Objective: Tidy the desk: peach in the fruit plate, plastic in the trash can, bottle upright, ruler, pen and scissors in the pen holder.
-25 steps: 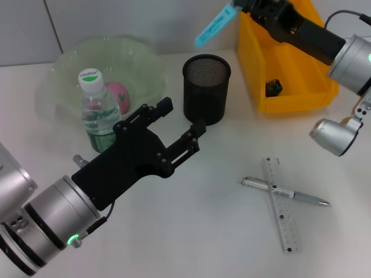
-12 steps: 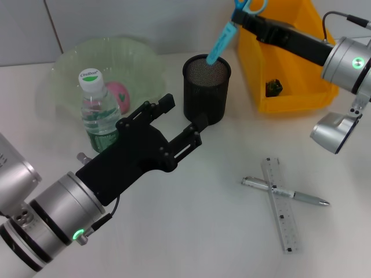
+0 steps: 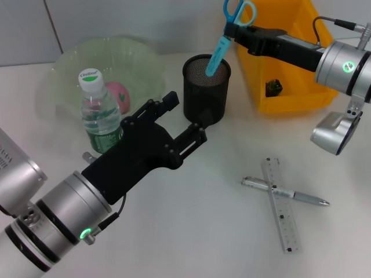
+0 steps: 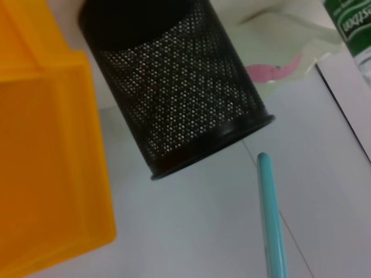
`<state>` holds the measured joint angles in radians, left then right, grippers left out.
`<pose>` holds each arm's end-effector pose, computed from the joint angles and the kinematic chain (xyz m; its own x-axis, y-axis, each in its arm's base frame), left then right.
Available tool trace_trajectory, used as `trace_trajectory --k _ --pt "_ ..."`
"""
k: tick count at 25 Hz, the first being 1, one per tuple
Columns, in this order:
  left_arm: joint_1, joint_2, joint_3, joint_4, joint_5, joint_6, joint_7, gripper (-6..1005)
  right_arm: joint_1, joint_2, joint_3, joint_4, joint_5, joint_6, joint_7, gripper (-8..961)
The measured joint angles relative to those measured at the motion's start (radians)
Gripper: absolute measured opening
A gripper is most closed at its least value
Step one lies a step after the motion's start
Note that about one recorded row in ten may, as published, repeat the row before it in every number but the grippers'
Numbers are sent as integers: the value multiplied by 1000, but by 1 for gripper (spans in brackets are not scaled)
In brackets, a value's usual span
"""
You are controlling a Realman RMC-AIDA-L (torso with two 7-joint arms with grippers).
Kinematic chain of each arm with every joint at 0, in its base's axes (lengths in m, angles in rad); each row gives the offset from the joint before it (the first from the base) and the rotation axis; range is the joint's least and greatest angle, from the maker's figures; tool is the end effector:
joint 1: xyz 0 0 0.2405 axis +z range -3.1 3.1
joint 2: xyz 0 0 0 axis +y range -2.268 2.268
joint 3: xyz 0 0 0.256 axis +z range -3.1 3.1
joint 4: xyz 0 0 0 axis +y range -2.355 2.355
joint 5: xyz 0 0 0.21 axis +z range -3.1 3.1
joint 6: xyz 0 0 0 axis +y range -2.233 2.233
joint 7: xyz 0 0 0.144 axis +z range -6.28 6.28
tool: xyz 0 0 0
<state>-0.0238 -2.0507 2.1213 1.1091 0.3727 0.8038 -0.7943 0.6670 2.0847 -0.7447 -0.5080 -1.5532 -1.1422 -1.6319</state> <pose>-0.1745 0.2576 -0.0788 0.5444 0.1276 0.8291 0.5873 -0.7637 -0.2681 0.2238 0.4138 0.0074 -0.4855 0.3543 0.7993 0.7567 0.6281 0.1812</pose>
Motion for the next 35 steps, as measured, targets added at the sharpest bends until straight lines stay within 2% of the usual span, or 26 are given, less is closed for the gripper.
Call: trace_trajectory --k 13,20,30,35 --pt "4 -10 0 4 0 5 5 707 43 3 -65 10 -1 117 -59 152" --pt "4 -11 0 -1 0 5 6 707 64 5 -69 63 26 159 -70 155" --pt "4 -11 0 -1 0 13 12 708 68 8 -73 88 75 161 -109 161" --pt "4 -11 0 1 0 14 19 708 64 8 -71 91 116 117 -109 225"
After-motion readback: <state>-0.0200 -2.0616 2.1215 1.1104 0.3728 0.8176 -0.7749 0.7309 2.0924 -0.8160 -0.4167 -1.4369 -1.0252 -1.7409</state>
